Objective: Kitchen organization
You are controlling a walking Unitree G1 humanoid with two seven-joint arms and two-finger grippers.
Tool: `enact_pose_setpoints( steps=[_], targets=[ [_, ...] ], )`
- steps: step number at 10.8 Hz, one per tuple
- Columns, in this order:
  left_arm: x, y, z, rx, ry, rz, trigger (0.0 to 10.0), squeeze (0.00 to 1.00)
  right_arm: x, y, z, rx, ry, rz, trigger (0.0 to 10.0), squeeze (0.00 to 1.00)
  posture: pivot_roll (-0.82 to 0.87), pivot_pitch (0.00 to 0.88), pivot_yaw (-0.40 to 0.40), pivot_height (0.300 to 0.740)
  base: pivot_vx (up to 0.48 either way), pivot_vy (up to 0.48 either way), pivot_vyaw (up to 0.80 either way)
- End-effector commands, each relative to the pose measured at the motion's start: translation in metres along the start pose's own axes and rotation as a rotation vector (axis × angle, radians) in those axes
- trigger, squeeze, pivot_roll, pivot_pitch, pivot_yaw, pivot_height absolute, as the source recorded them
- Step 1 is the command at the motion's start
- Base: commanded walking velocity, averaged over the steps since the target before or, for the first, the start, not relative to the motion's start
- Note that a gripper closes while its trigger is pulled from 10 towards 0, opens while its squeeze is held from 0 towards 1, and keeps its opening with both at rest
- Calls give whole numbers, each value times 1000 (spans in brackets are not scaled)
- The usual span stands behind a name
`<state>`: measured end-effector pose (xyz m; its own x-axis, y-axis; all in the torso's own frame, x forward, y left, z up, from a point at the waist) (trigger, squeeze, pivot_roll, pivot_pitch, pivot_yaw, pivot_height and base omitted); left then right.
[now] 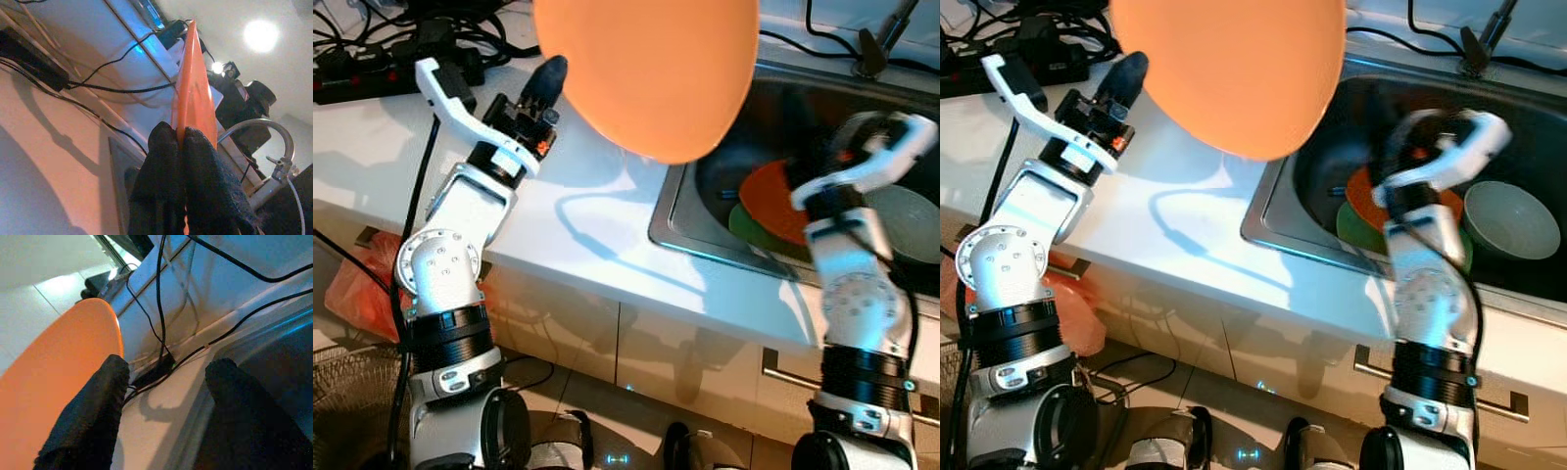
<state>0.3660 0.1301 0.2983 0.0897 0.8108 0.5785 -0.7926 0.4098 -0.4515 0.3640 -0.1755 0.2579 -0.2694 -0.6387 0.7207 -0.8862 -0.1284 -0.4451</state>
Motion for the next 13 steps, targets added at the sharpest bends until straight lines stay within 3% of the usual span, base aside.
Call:
enact_pose_setpoints(
  steps=[1, 2, 6, 13],
  targets=[
    [-2, -2, 8, -54, -8, -15, 10000, 0, -1, 2, -10, 53, -11, -6, 10000, 184, 130, 159, 33, 740, 0, 0, 0],
    [-3, -2, 8, -55, -6, -20, 10000, 0, -3, 2, -12, 66, -42, -14, 10000, 0, 130, 160, 35, 740, 0, 0, 0],
    [-11, -4, 13, -103, -3, -67, 10000, 0, -8, 4, -24, 151, -130, -44, 10000, 0, 134, 173, 31, 740, 0, 0, 0],
    [-21, -2, 23, -168, 18, -114, 10000, 0, -12, 6, -25, 163, -144, -65, 10000, 0, 137, 182, 28, 740, 0, 0, 0]
  ],
)
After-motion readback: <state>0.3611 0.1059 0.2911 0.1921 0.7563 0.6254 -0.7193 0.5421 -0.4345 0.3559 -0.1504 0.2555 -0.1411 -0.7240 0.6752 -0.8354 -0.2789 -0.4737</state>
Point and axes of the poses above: a point about 5 cm out from each wrist's last joint towards the gripper, its own y axis pointing back from the gripper into the wrist, its own x axis along the axis of the wrist's last joint, z = x × y, the point moved 4 cm from there along -y, pointing out of the wrist towards the gripper, and after that the axes turned 6 degrees about y, right-handed, at the moved point
